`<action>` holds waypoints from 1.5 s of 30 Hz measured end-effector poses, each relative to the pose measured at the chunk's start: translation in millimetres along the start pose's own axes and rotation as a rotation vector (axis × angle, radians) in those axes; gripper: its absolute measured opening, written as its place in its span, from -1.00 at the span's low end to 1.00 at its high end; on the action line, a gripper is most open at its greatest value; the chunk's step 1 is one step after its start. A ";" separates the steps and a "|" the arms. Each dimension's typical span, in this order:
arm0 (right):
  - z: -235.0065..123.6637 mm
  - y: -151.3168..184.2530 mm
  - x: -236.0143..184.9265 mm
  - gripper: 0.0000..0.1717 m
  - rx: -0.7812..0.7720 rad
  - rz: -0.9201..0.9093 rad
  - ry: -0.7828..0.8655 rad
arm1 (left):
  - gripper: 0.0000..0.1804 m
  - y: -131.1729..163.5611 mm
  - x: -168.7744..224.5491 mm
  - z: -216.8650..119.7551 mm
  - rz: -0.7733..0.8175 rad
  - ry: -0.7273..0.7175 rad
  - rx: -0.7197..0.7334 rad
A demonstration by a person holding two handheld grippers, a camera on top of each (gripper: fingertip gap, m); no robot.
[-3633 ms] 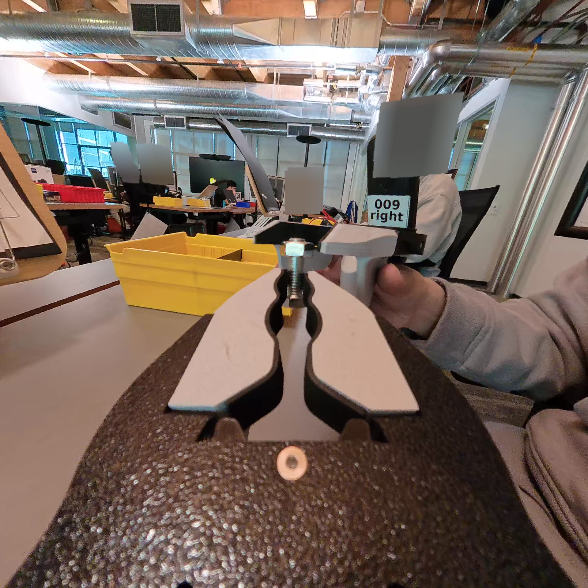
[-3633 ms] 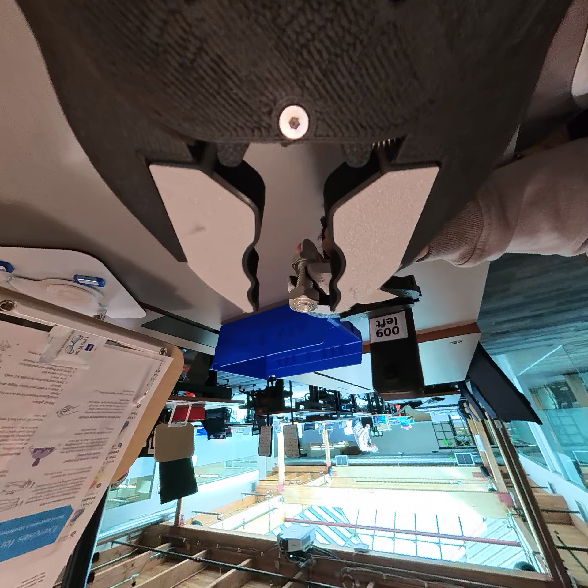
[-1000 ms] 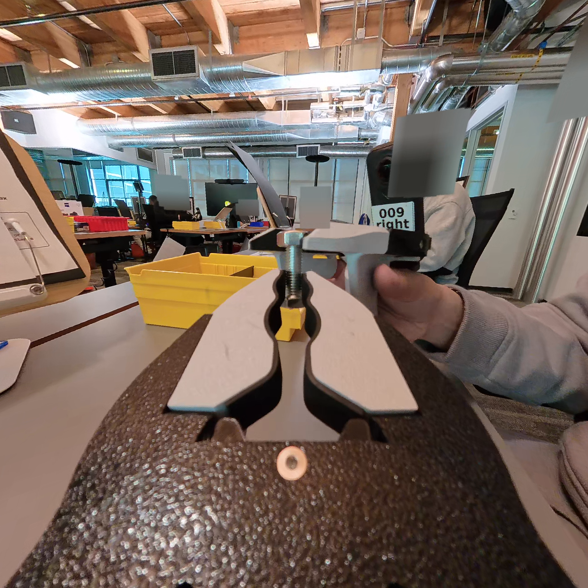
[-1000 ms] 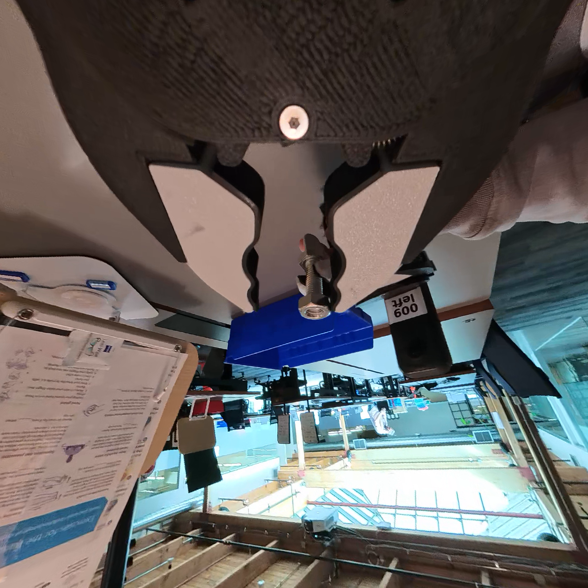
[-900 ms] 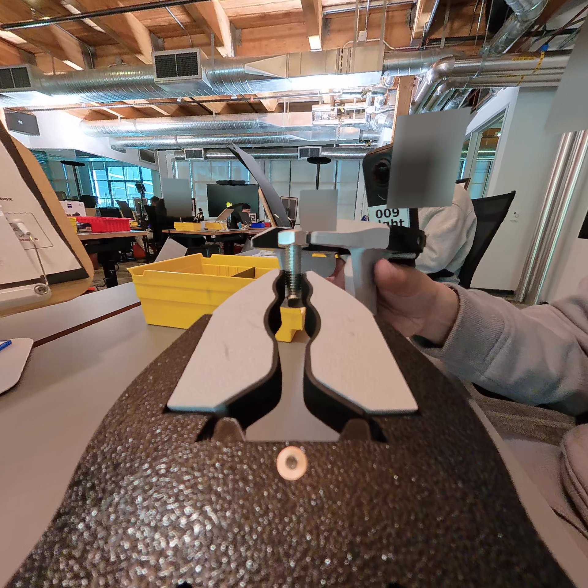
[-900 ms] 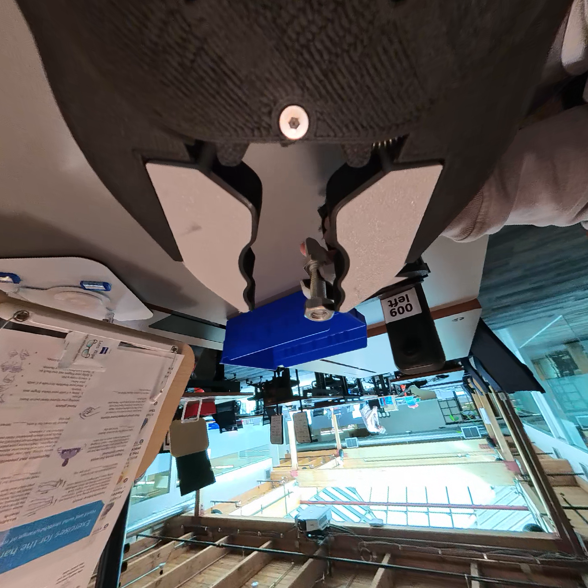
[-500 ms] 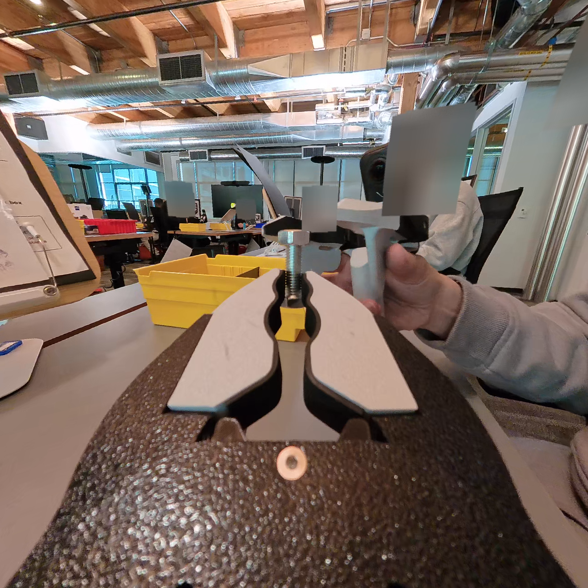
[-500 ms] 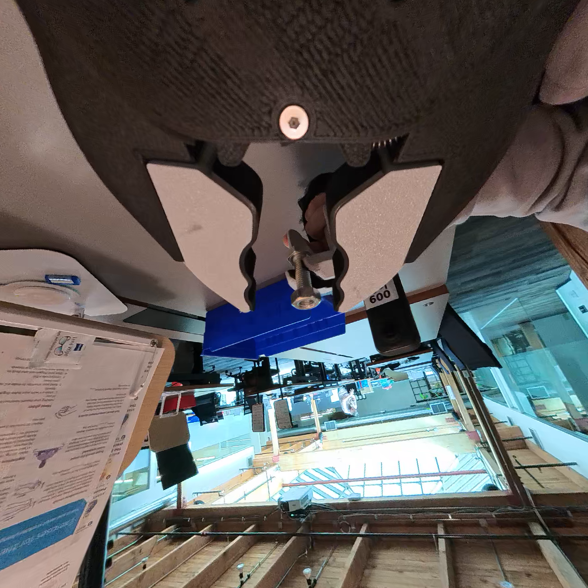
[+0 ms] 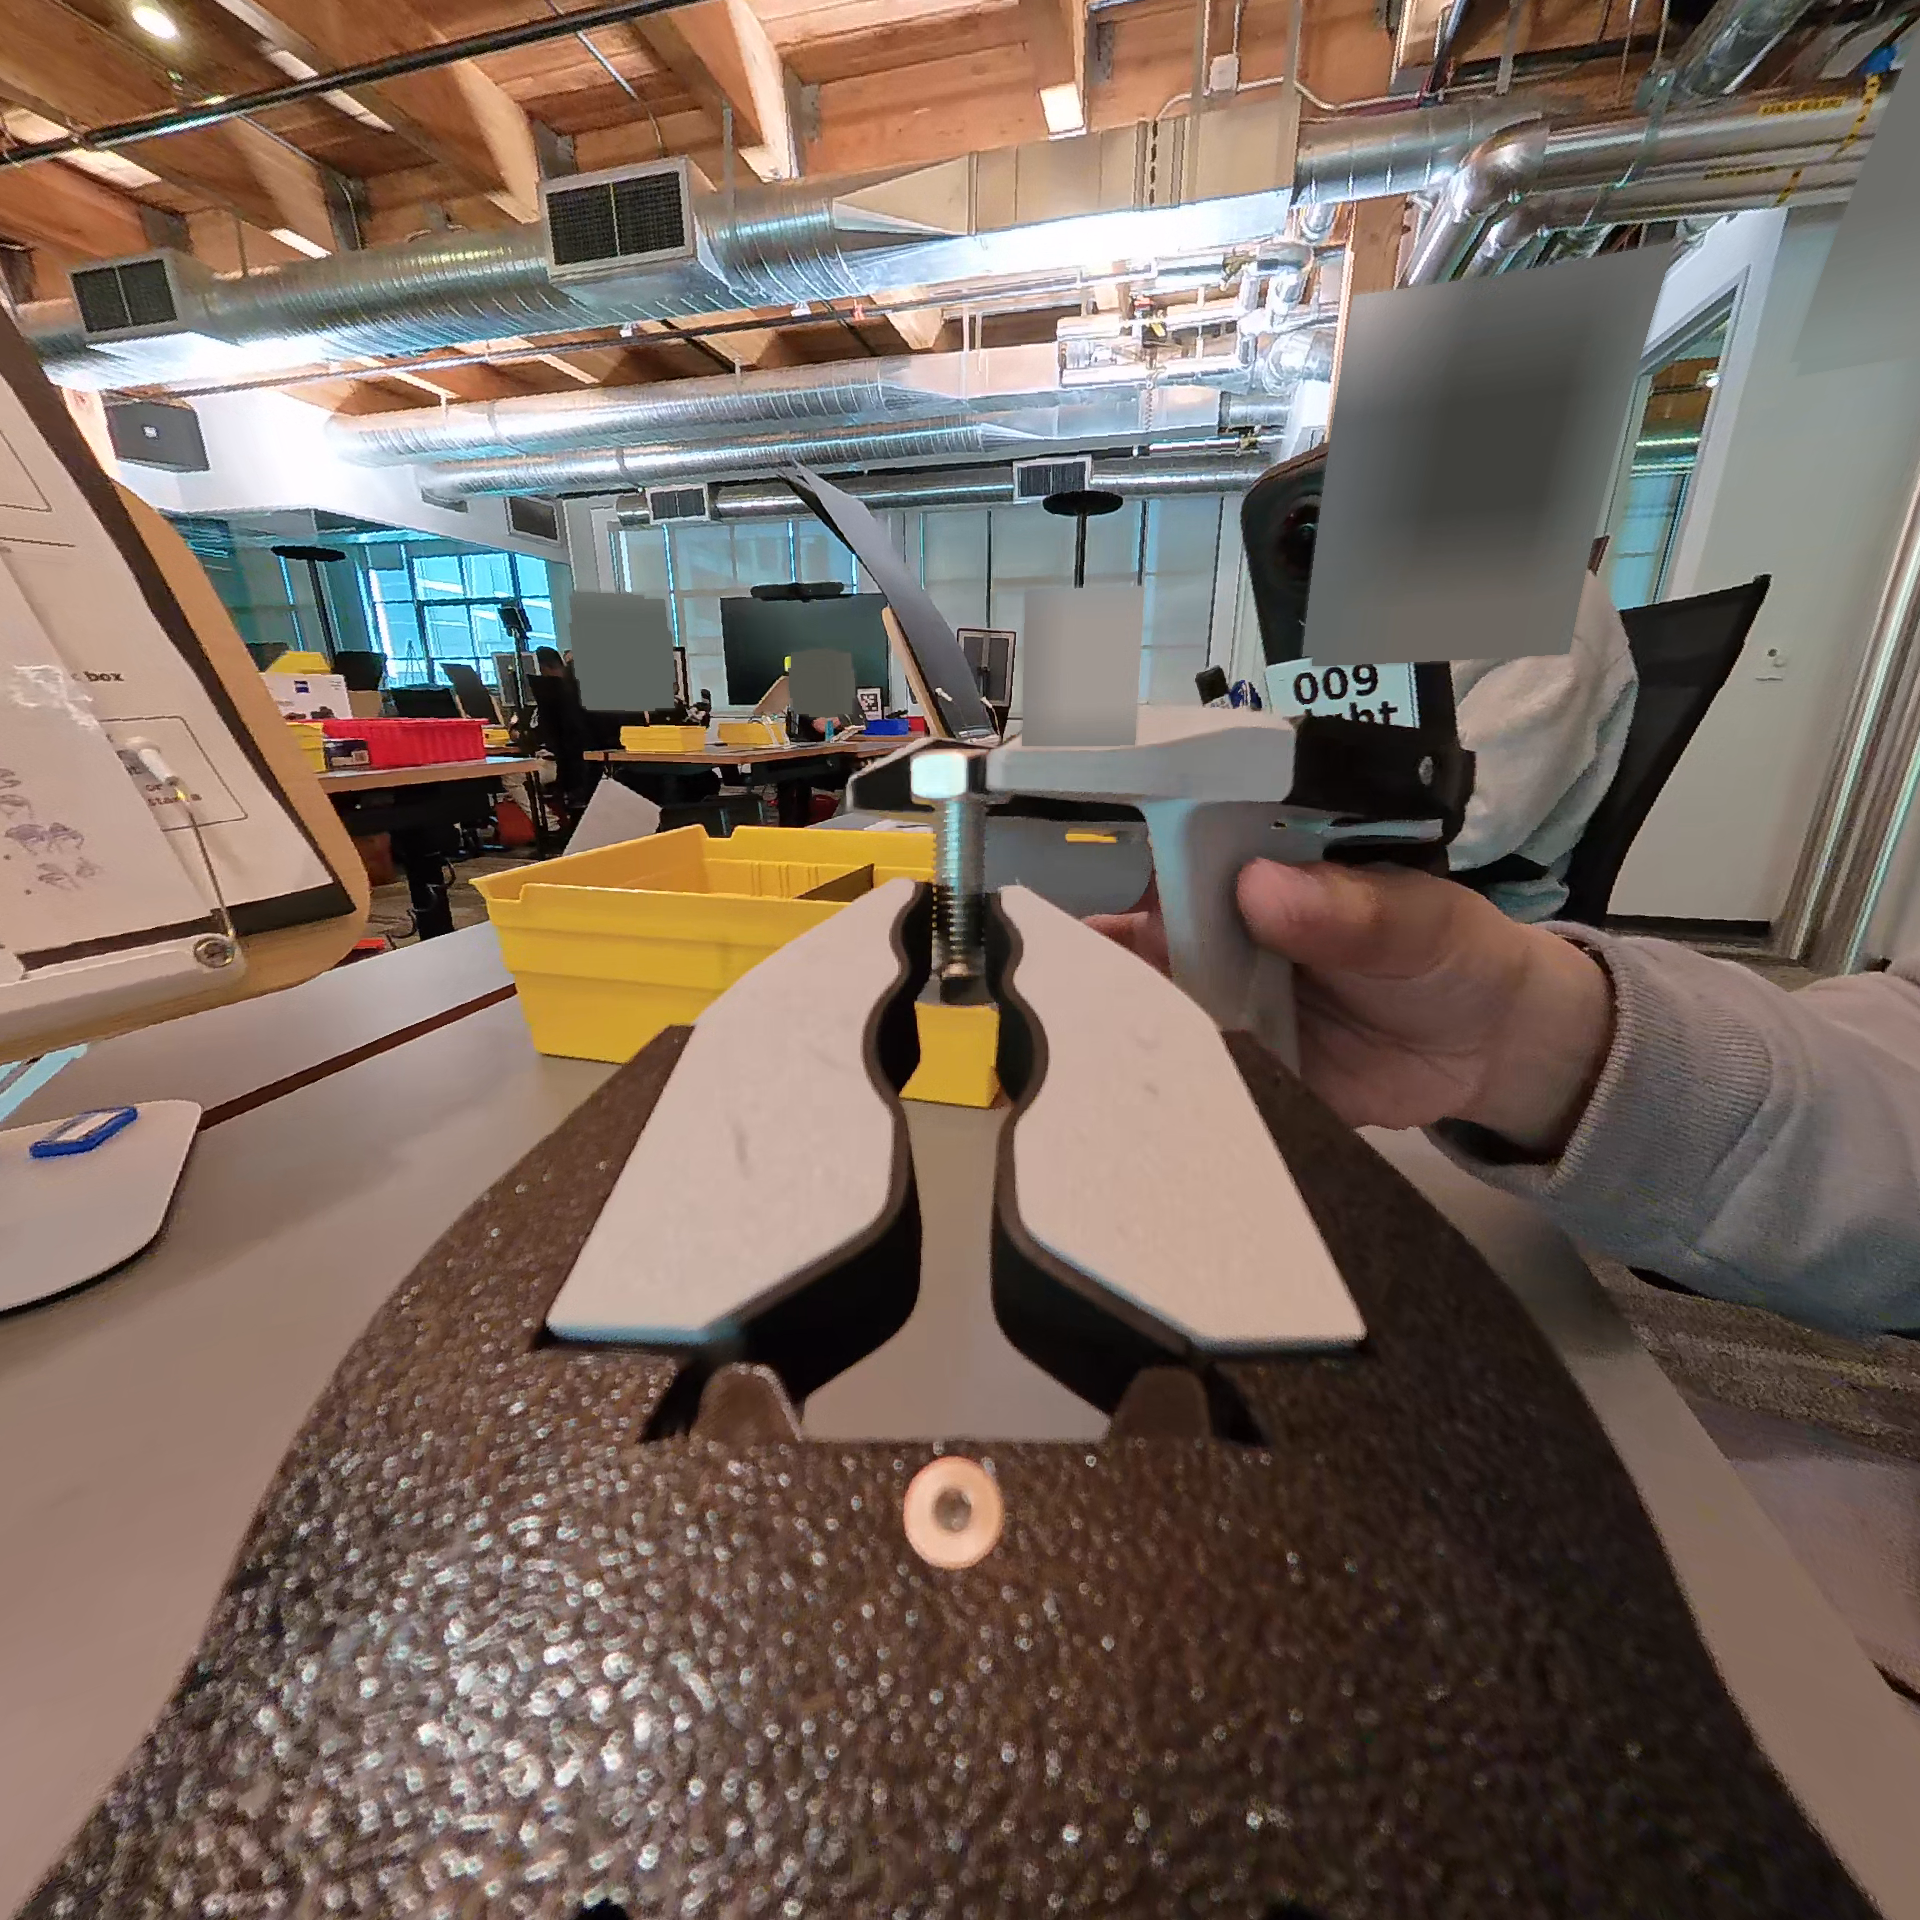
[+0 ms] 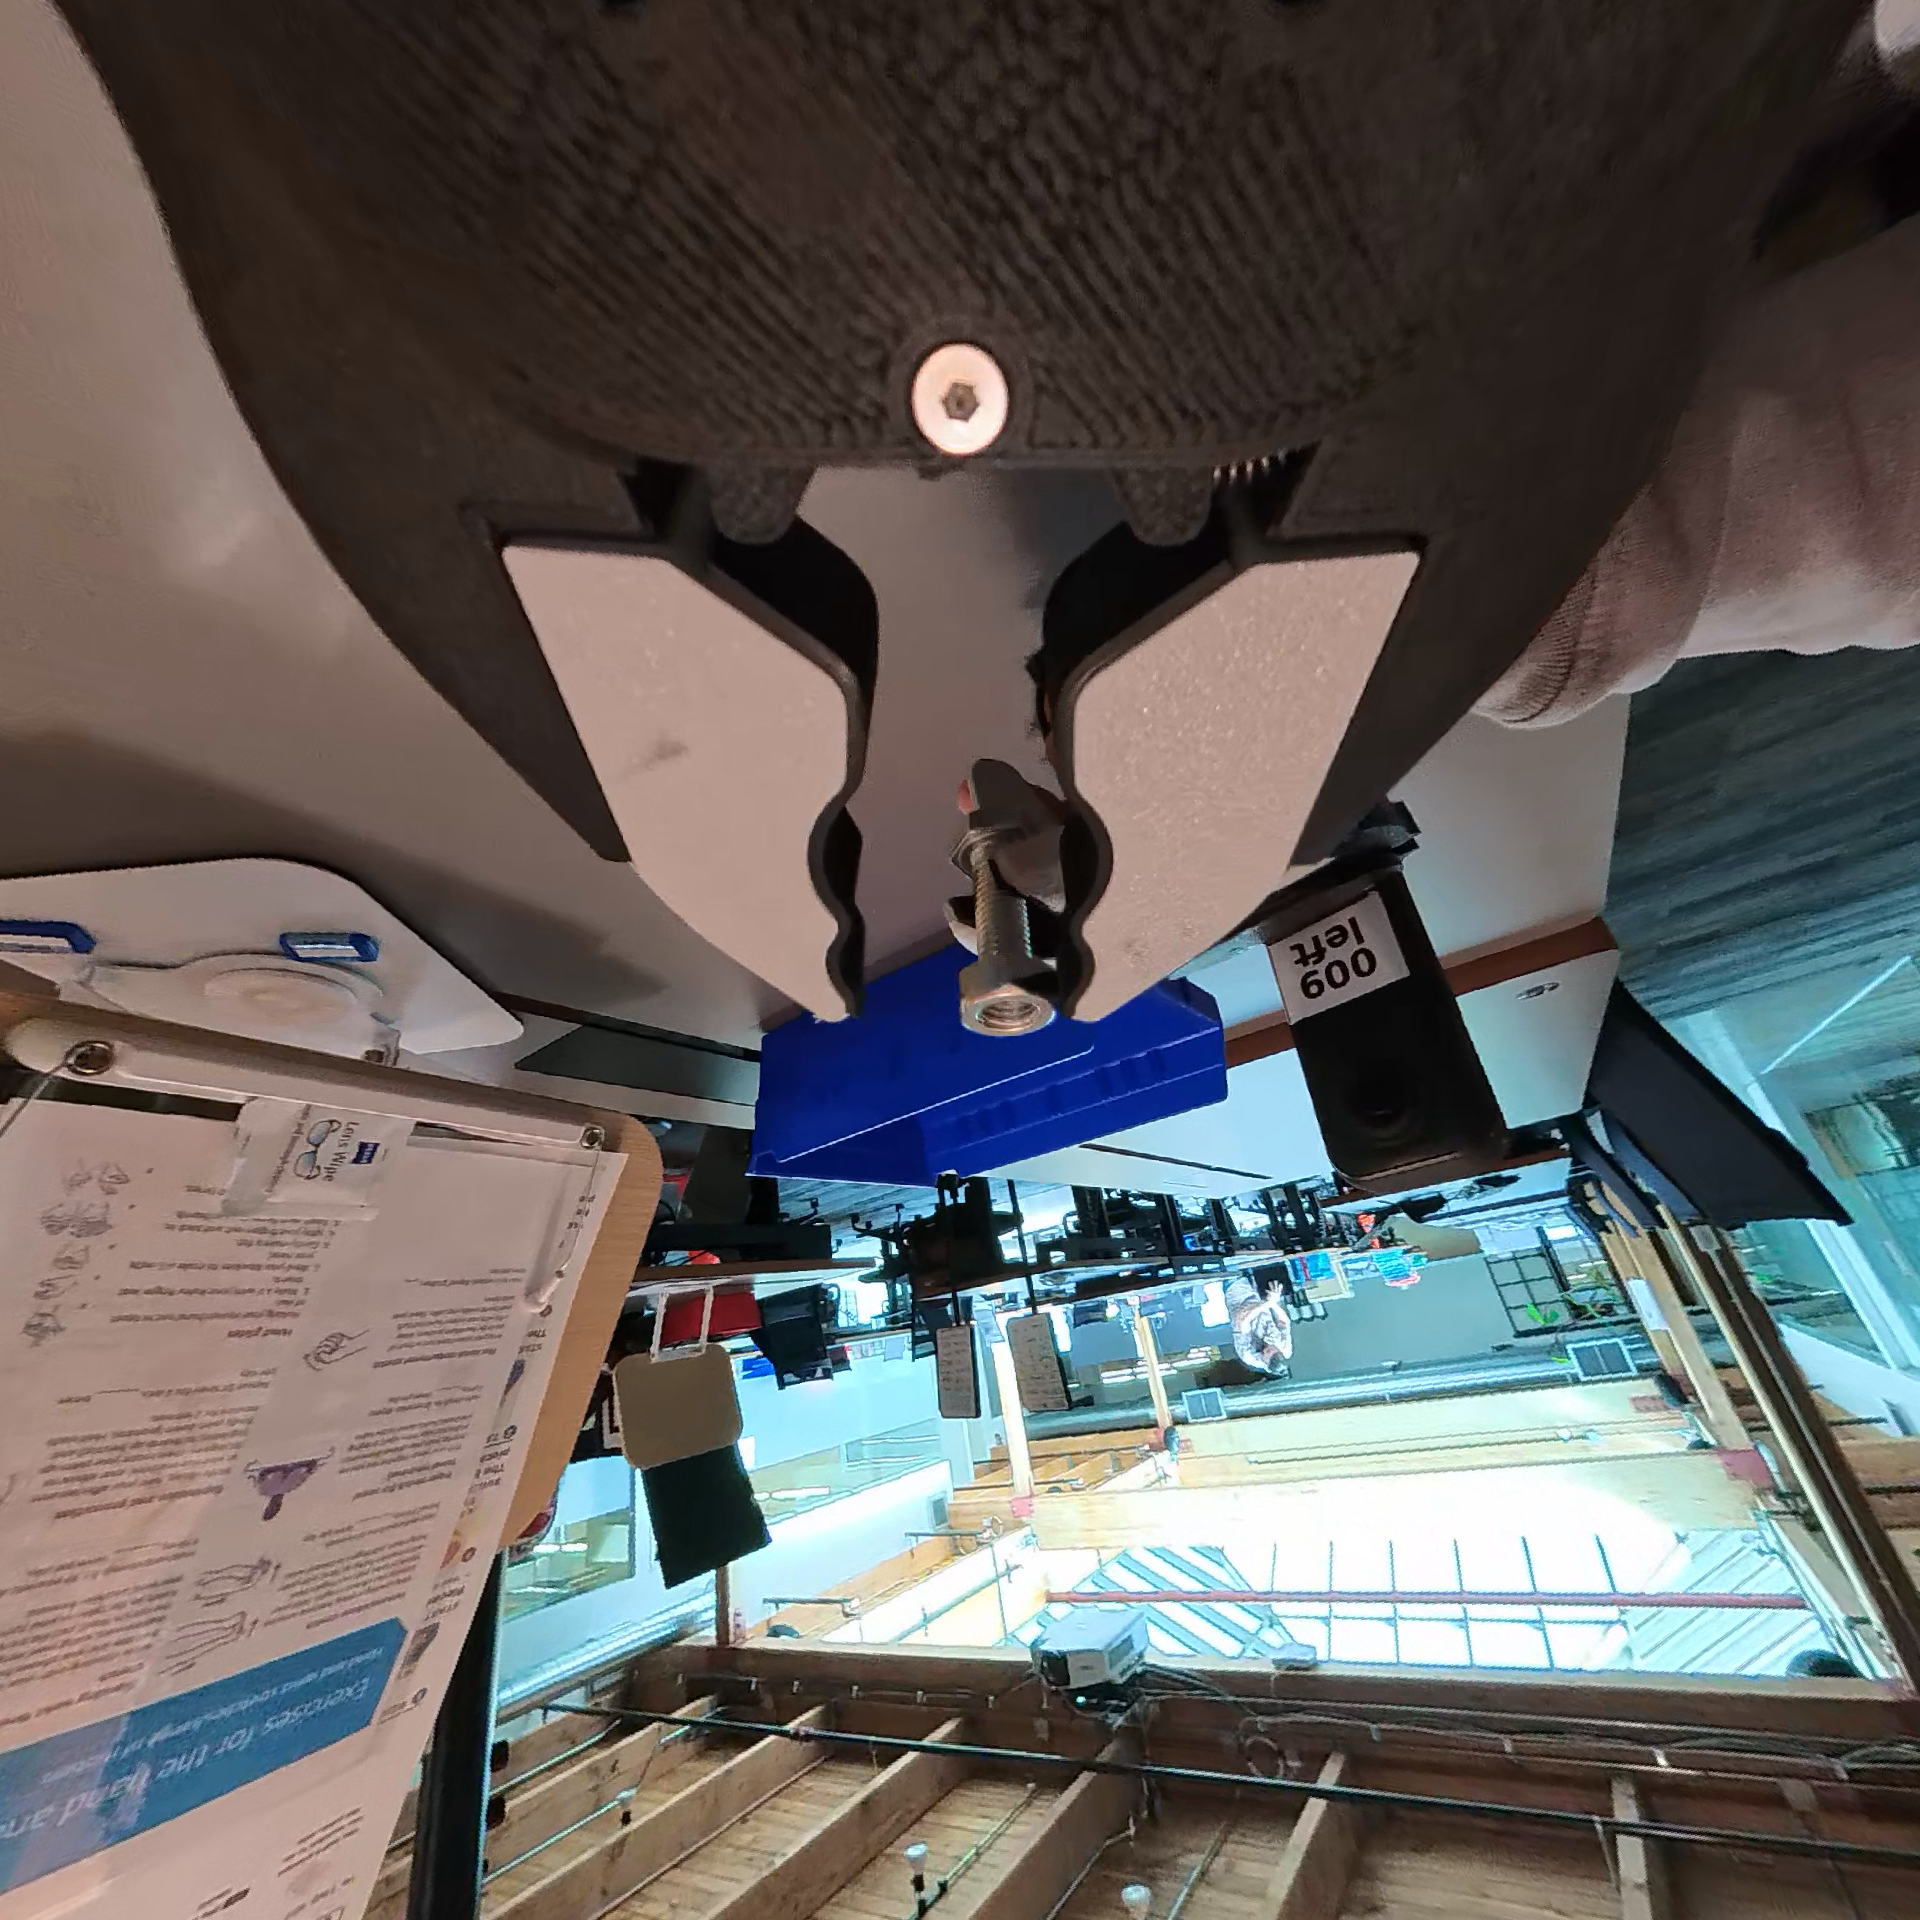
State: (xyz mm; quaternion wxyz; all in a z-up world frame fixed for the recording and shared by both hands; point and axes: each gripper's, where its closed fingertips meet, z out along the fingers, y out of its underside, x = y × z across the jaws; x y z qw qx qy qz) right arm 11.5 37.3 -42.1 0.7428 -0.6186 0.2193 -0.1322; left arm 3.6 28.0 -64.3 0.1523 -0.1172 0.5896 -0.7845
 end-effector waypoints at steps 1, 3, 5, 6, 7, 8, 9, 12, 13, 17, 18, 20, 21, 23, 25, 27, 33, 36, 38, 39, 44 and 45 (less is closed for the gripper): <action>-1.0 -0.8 0.8 -0.59 -0.004 -0.004 -0.002 | -0.91 -0.7 -1.0 -0.7 -0.004 -0.003 0.005; -3.6 -3.2 2.9 -0.57 -0.014 -0.018 -0.007 | -0.91 -2.7 -3.2 -2.5 -0.017 -0.008 0.018; -8.0 -7.6 8.8 -0.59 -0.011 -0.026 -0.004 | -0.91 -5.2 -5.1 -4.5 -0.031 -0.009 0.036; -10.7 -10.3 11.6 -0.59 -0.003 -0.022 -0.010 | -0.91 -5.7 -5.9 -5.2 -0.035 -0.010 0.040; -12.8 -11.9 13.5 -0.59 0.000 -0.009 -0.021 | -0.91 -5.7 -6.5 -5.5 -0.035 -0.012 0.040; -14.3 -13.4 13.1 -0.57 0.006 0.007 -0.042 | -0.91 -5.5 -6.2 -5.3 -0.035 -0.011 0.039; -15.0 -15.1 10.8 -0.57 0.017 0.022 -0.065 | -0.91 -5.2 -5.4 -4.8 -0.034 -0.008 0.038; -11.0 -14.3 0.7 -0.57 0.027 0.039 -0.095 | -0.91 -3.4 -2.4 -2.6 -0.029 0.002 0.029; -8.3 -10.7 -2.7 -0.56 0.013 0.027 -0.096 | -0.91 -2.9 -1.7 -2.0 -0.023 0.003 0.024; -0.9 -1.4 -11.6 -0.63 -0.012 -0.018 -0.075 | -0.91 -1.4 -1.0 -1.5 -0.007 0.001 0.011; 0.0 -0.7 -13.2 -0.66 -0.013 -0.024 -0.072 | -0.91 -1.3 -1.0 -1.4 -0.007 0.001 0.010; 0.7 0.2 -12.4 -0.73 -0.015 -0.039 -0.053 | -0.91 -1.2 -0.9 -1.4 -0.006 0.001 0.009; 0.4 0.6 -9.8 -0.80 -0.018 -0.050 -0.033 | -0.91 -1.0 -0.9 -1.4 -0.006 0.001 0.007; -0.3 0.7 -9.8 -0.80 -0.024 -0.077 -0.037 | -0.91 -0.8 -0.3 -1.1 -0.005 0.006 0.004; -1.6 0.1 -12.8 -0.80 -0.032 -0.127 -0.079 | -0.91 -1.8 2.0 -1.1 -0.008 0.025 0.010; -5.2 -0.1 -16.3 -0.80 -0.047 -0.152 -0.156 | -0.91 -1.9 6.8 -0.7 -0.011 0.063 0.007; -28.1 -3.7 -30.9 -0.80 -0.043 -0.104 -0.442 | -0.91 -4.0 35.5 1.8 -0.105 0.286 0.025; -30.5 -3.1 -32.1 -0.79 -0.051 -0.125 -0.456 | -0.91 -3.1 38.3 1.8 -0.114 0.309 0.020; -29.7 -2.2 -30.7 -0.79 -0.054 -0.118 -0.447 | -0.91 -2.3 36.8 1.5 -0.113 0.303 0.015; -29.5 -2.0 -29.8 -0.79 -0.053 -0.107 -0.444 | -0.91 -1.8 35.9 1.5 -0.111 0.296 0.012; -28.3 -2.9 -16.3 -0.73 -0.048 -0.088 -0.367 | -0.91 -1.9 29.1 0.7 -0.104 0.253 0.015; -27.8 -3.7 -9.5 -0.70 -0.050 -0.090 -0.329 | -0.91 -2.5 27.6 0.0 -0.106 0.248 0.018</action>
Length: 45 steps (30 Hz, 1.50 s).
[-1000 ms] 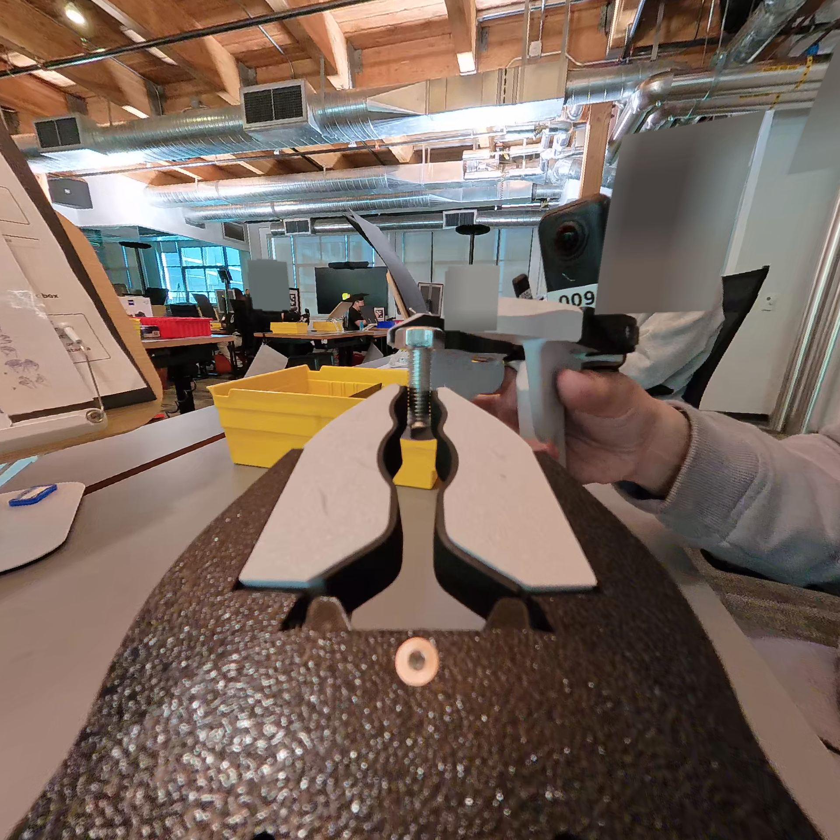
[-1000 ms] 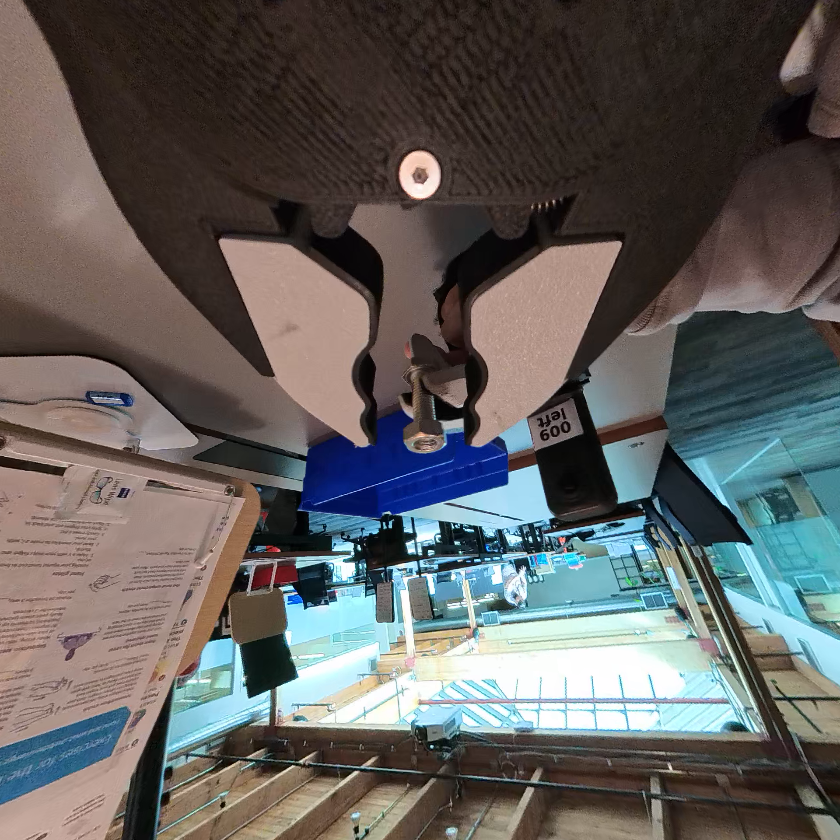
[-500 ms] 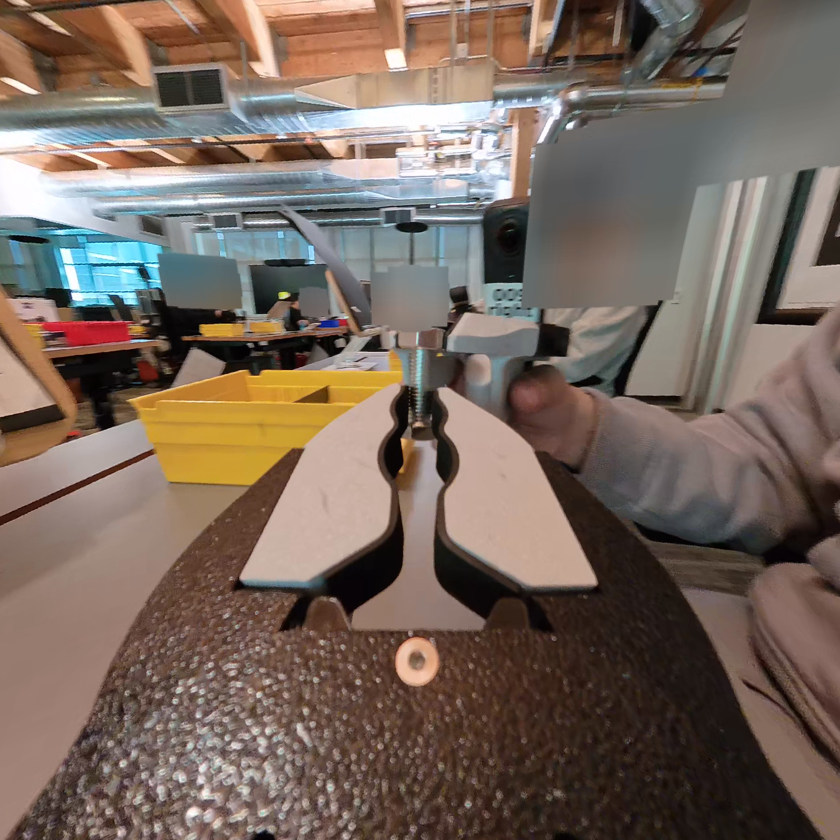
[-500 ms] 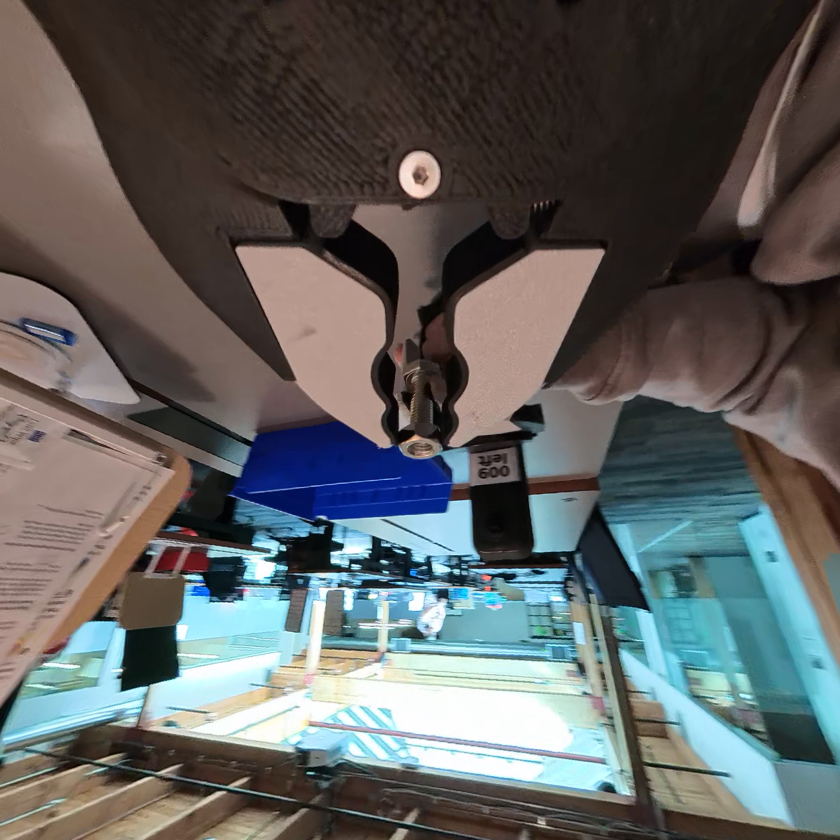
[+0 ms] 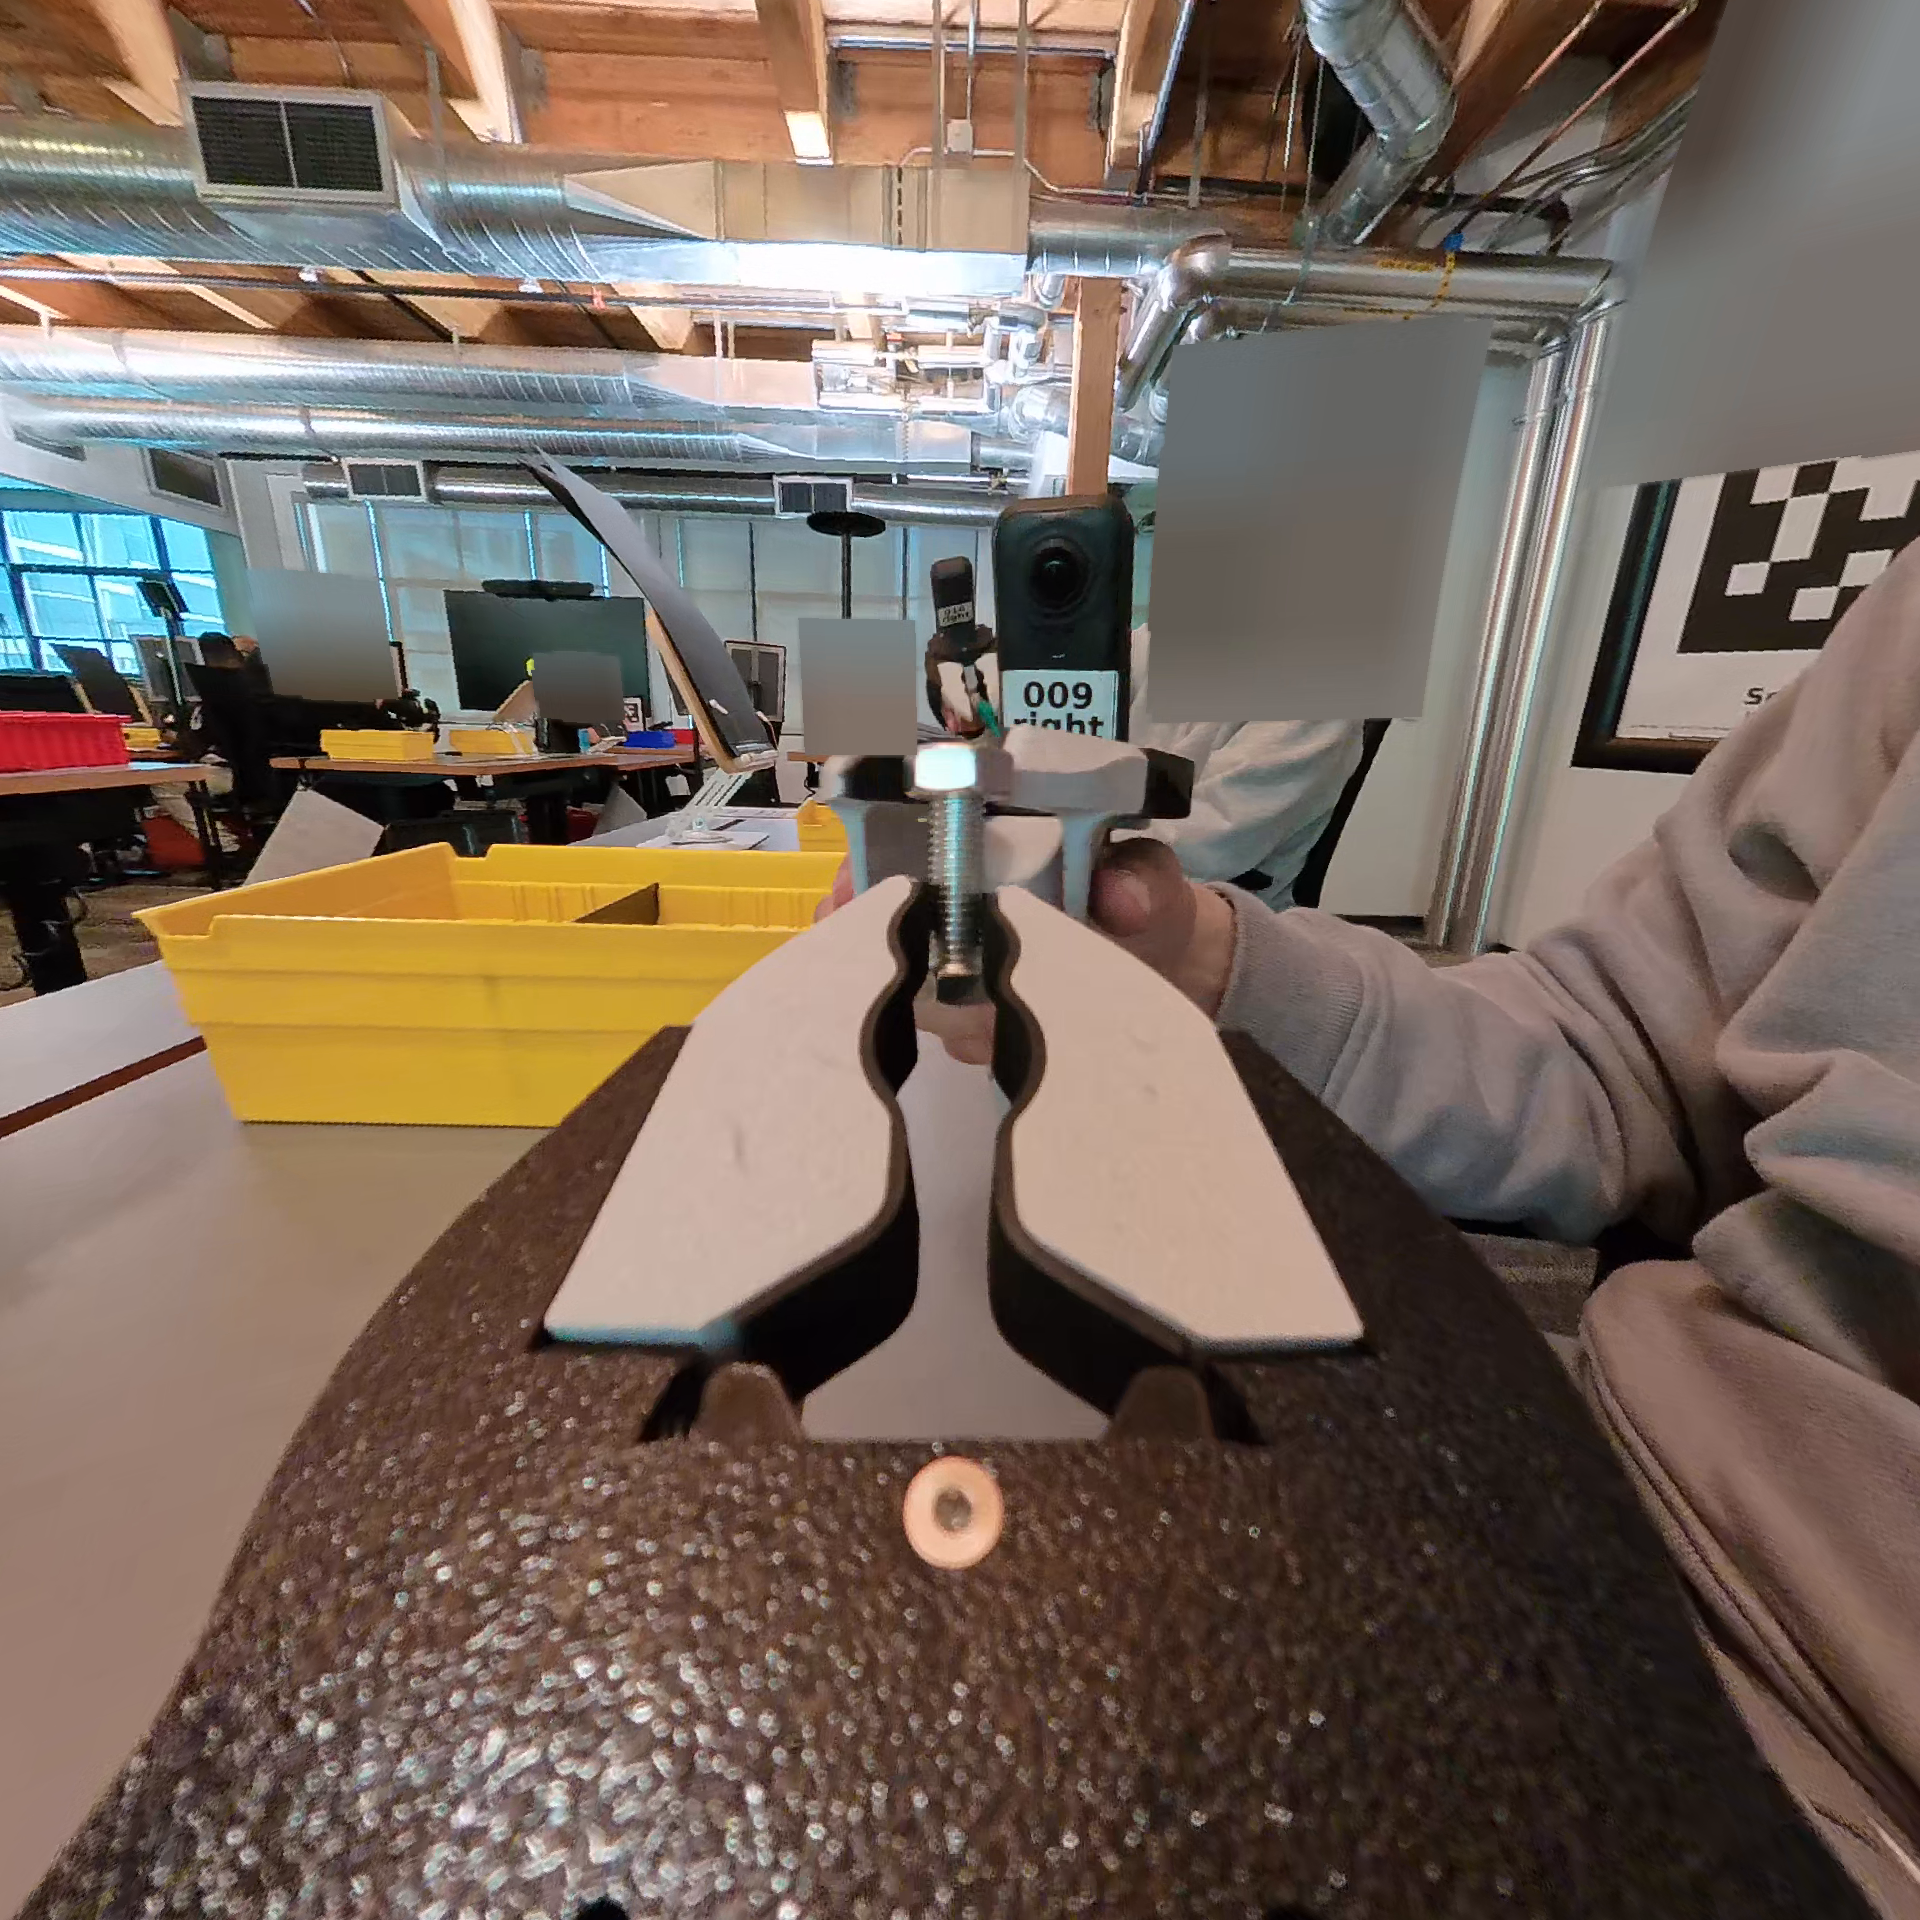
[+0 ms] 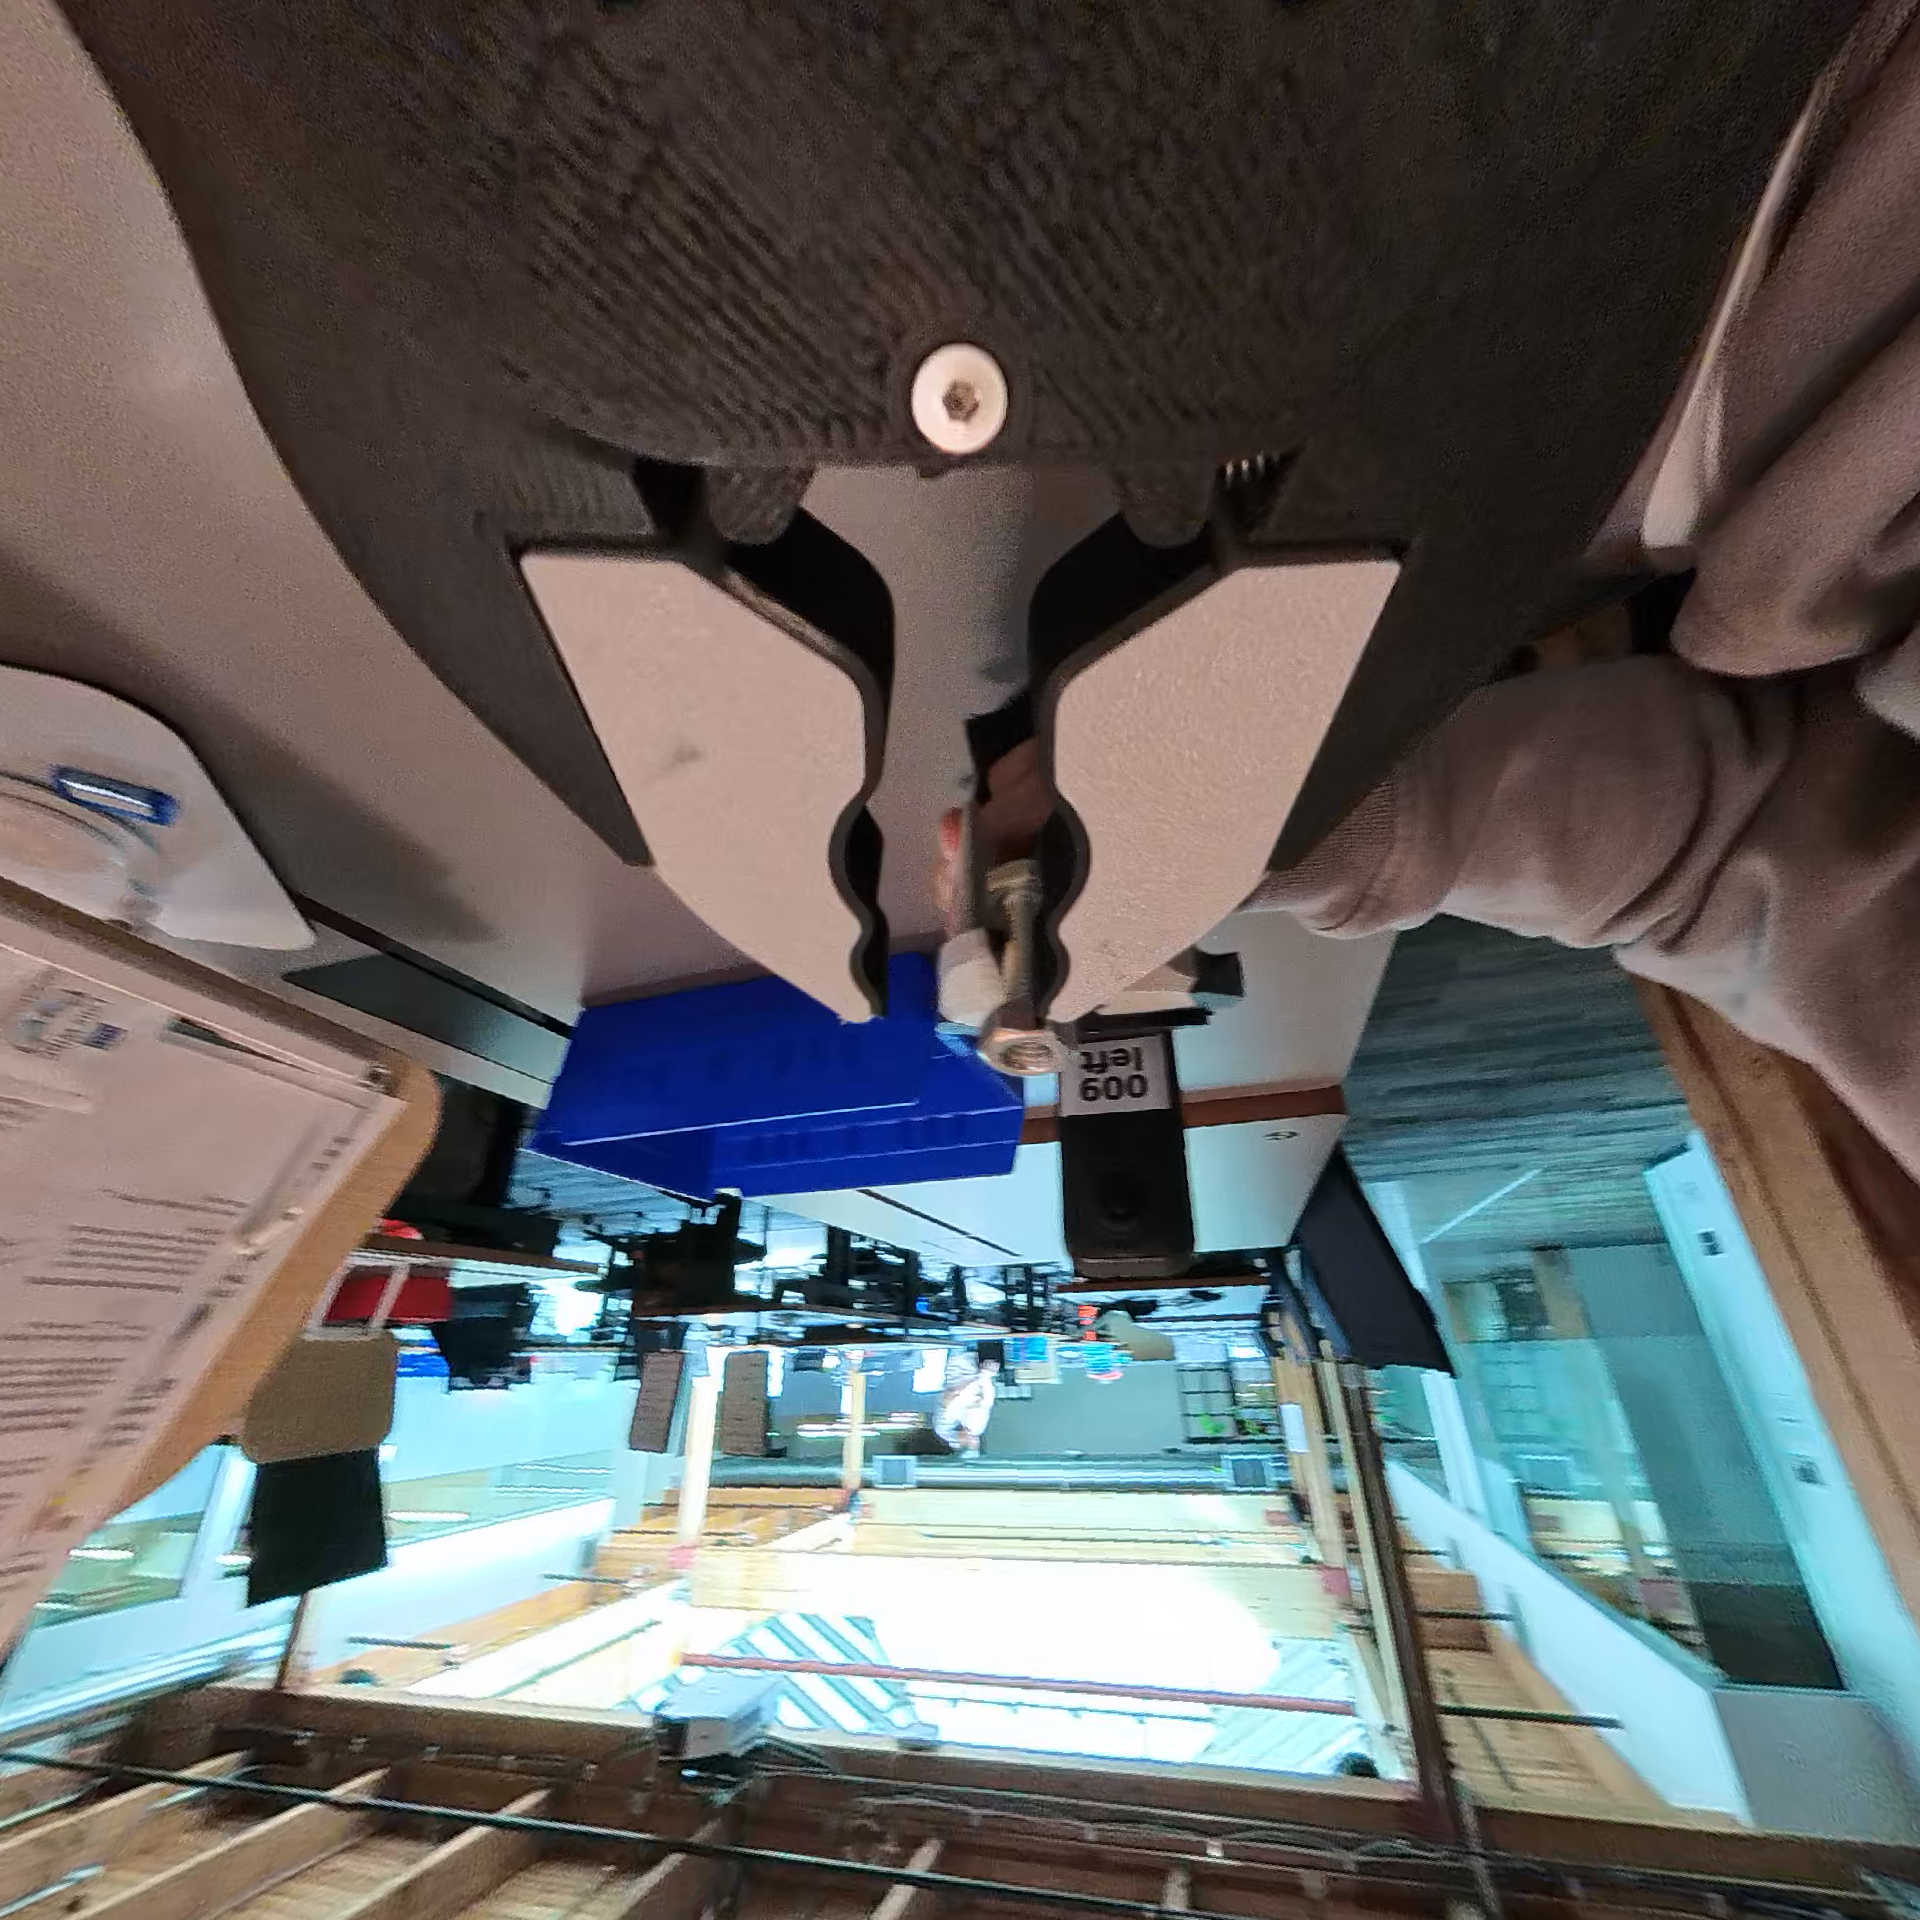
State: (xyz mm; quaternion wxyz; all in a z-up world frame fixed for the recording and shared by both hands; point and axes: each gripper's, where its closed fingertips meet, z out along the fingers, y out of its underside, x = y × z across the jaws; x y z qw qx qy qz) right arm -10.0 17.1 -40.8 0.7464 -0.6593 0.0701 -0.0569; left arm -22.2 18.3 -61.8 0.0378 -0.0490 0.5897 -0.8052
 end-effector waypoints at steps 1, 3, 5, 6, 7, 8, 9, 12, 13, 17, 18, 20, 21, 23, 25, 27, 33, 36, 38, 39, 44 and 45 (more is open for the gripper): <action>-2.0 -0.7 5.6 -0.65 0.002 0.005 0.030 | -0.91 -0.6 -1.6 -1.0 0.001 -0.009 0.003; -4.0 -1.9 11.8 -0.58 0.013 0.036 0.062 | -0.91 -1.6 -4.0 -2.2 0.004 -0.026 0.009; -1.1 -4.1 7.2 -0.51 0.028 0.059 0.042 | -0.91 -1.6 -7.2 -2.8 0.009 -0.050 0.009; 1.7 -5.1 4.6 -0.50 0.030 0.064 0.039 | -0.91 -0.8 -8.6 -3.1 0.013 -0.060 0.002; 5.0 -5.8 2.9 -0.51 0.032 0.065 0.046 | -0.91 0.0 -9.5 -3.2 0.016 -0.067 -0.003; 8.4 -6.2 1.3 -0.52 0.034 0.061 0.057 | -0.91 0.2 -10.1 -3.3 0.021 -0.073 -0.006; 11.8 -6.1 -1.4 -0.54 0.033 0.056 0.058 | -0.91 0.2 -10.3 -3.3 0.023 -0.075 -0.007; 19.4 -1.1 -4.6 -0.61 -0.010 0.034 0.084 | -0.91 0.0 -10.4 -3.4 0.024 -0.076 -0.006; 19.9 -0.3 -1.8 -0.66 -0.014 0.026 0.112 | -0.91 0.4 -10.2 -3.3 0.026 -0.076 -0.008; 20.6 -1.4 -2.9 -0.80 0.005 0.033 0.101 | -0.91 0.8 -9.9 -2.9 0.025 -0.074 -0.010; 20.5 -1.2 -3.3 -0.81 -0.001 0.036 0.092 | -0.91 0.9 -9.4 -2.9 0.026 -0.071 -0.011; 19.1 -1.9 -5.6 -0.81 -0.006 0.043 0.057 | -0.91 0.7 -6.9 -2.3 0.026 -0.053 -0.010; 17.9 -2.4 -7.0 -0.80 -0.005 0.048 0.037 | -0.91 0.4 -5.2 -1.6 0.024 -0.041 -0.007; 14.8 -6.9 -9.1 -0.80 0.017 0.070 0.000 | -0.91 0.9 -0.8 0.1 0.018 -0.011 -0.009; 7.9 -18.0 -7.0 -0.80 0.079 0.099 -0.013 | -0.91 0.5 3.4 1.5 0.017 0.016 -0.006; -3.2 -27.6 4.4 -0.80 0.107 0.102 0.036 | -0.91 1.4 2.4 2.0 0.021 0.007 -0.013; -131.0 -22.3 127.8 -0.80 -0.147 -0.102 0.846 | -0.90 3.8 -5.3 -0.6 0.022 -0.042 -0.034; -200.4 10.5 165.9 -0.80 -0.344 -0.096 1.088 | -0.91 4.0 -6.9 -0.5 0.014 -0.050 -0.034; -216.2 31.5 175.1 -0.80 -0.409 -0.035 1.113 | -0.91 5.0 -7.3 -0.2 0.017 -0.054 -0.040; -217.7 40.7 177.4 -0.80 -0.441 -0.016 1.107 | -0.90 5.3 -7.6 -0.2 0.017 -0.056 -0.041; -202.9 71.2 180.9 -0.79 -0.517 0.009 1.053 | -0.91 5.9 -12.0 -2.3 0.001 -0.078 -0.041; -199.0 71.6 180.0 -0.74 -0.498 0.020 1.033 | -0.91 5.9 -12.8 -2.8 0.000 -0.081 -0.042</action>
